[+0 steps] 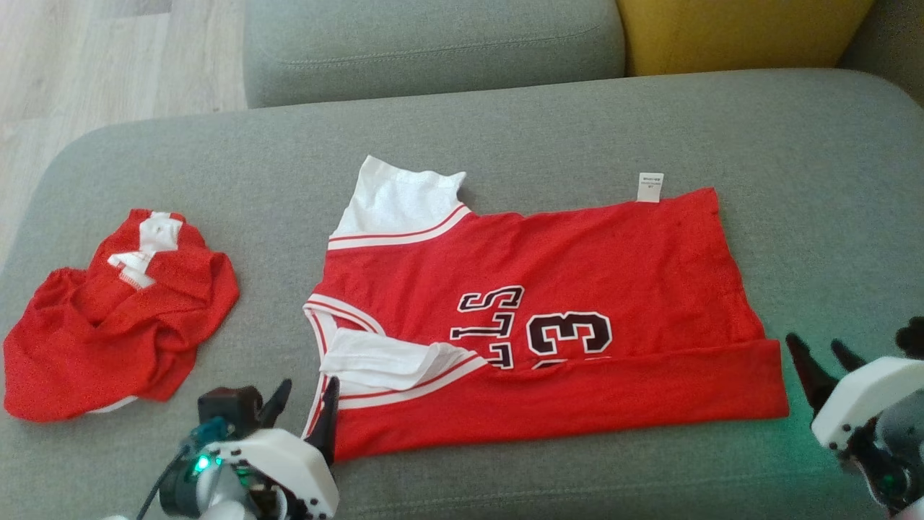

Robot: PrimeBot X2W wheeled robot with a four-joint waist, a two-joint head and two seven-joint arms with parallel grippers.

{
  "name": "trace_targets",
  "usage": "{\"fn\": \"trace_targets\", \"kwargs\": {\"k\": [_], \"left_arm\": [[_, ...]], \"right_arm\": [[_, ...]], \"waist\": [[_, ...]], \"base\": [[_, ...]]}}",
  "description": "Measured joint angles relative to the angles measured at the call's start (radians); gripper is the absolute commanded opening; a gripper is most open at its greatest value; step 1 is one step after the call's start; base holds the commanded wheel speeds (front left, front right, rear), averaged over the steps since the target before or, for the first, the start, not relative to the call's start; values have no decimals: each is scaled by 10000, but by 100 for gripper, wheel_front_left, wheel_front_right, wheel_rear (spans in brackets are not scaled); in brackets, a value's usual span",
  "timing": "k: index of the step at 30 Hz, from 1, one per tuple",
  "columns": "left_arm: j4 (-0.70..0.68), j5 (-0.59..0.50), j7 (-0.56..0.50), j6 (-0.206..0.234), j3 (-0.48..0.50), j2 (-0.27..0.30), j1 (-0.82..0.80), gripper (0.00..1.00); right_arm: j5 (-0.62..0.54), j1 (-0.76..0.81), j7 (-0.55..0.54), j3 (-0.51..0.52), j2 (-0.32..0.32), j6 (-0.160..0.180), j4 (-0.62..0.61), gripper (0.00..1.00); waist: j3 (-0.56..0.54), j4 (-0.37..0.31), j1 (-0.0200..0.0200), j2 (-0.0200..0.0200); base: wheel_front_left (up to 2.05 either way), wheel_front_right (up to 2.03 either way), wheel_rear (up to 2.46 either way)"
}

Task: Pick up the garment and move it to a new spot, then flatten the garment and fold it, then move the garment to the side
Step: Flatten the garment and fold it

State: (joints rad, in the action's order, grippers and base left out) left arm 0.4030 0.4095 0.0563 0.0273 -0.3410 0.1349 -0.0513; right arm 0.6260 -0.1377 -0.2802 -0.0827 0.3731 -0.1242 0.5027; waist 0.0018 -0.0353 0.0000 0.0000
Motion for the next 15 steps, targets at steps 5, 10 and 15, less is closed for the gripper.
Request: {"fn": "trace_targets", "kwargs": {"k": [5, 10, 15], "left_arm": [[-297, 174, 637, 180, 307, -44, -15, 100], [-546, 280, 1304, 184, 495, -151, -74, 100], [-853, 418, 1745, 259, 809, -261, -430, 100]], "right_arm": [[-483, 32, 719, 617, -320, 0, -579, 100], [-825, 22, 1444, 905, -665, 0, -1147, 100], [-1057, -188, 2115, 961, -903, 0, -1653, 100]], "waist": [[-14, -50, 0, 0], [-8, -119, 0, 0], [252, -197, 0, 0]], "base": [[0, 0, 0], [0, 0, 0], [0, 0, 0]]}}
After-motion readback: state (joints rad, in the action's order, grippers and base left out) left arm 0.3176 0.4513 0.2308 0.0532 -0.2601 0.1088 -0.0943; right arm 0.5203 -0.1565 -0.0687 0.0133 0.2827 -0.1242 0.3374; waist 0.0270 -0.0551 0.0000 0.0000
